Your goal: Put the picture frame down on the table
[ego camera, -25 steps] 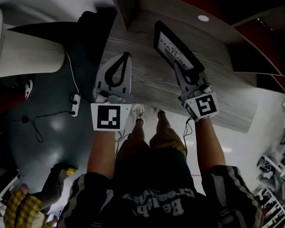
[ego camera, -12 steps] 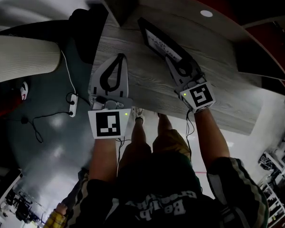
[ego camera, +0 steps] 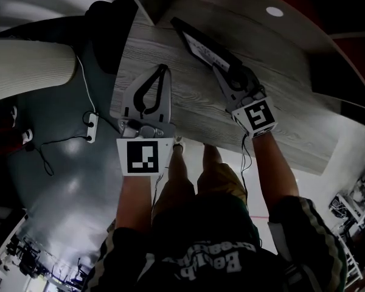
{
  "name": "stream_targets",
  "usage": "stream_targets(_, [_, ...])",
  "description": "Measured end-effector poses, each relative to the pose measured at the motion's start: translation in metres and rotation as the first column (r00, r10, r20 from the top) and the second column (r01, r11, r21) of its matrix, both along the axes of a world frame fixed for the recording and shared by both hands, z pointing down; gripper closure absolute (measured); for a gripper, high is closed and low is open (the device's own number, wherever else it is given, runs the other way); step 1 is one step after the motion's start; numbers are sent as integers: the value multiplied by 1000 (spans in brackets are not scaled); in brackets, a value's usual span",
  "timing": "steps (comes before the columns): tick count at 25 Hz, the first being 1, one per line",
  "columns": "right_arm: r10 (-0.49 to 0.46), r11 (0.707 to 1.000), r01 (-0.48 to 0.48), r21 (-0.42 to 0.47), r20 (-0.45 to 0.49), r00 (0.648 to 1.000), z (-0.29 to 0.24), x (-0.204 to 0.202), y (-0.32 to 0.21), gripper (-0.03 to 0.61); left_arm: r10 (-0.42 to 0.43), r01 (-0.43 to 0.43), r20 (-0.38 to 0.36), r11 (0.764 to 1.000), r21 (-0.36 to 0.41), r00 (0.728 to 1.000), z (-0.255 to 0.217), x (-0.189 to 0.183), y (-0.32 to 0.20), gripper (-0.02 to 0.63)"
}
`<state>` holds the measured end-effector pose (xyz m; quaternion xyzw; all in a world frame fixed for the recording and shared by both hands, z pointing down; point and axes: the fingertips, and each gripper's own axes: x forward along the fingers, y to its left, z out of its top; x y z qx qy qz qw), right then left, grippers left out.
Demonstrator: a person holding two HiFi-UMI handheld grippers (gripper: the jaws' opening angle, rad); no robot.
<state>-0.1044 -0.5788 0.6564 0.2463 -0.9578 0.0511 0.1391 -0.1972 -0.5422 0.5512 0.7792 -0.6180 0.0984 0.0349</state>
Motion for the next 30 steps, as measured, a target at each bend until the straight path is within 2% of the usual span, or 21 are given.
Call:
stream_targets(8, [-4,1000,4,-6,-12,1000,14,5,-3,540,9,-10,-7,1000,-26,1000,15,7,0,595])
stream_targets(13, [-9,1000,8,-29,-50,999,27,10,0,540,16,-17,-43,1000,-26,999,16,14,6,595])
stream_targets(25, [24,1000,-25,-15,-37,999,23,7,-2,536,28,-29,-34,998,-49,999,24,15,8,595])
stream_targets(27, [34,999,-35,-18,-32,999,23,7,0,505,19,-22,-55,999,-47,998,23,15,8,595])
stream_targets(28, [40,999,-40,-18,-31,999,22,6,-1,430,19,-22,-60,999,-47,998,22,15,7,596])
stream_targets(30, [49,999,-49,-15,-33,998,22,5,-2,408,23,-25,-54,999,-47,998,22,15,7,595])
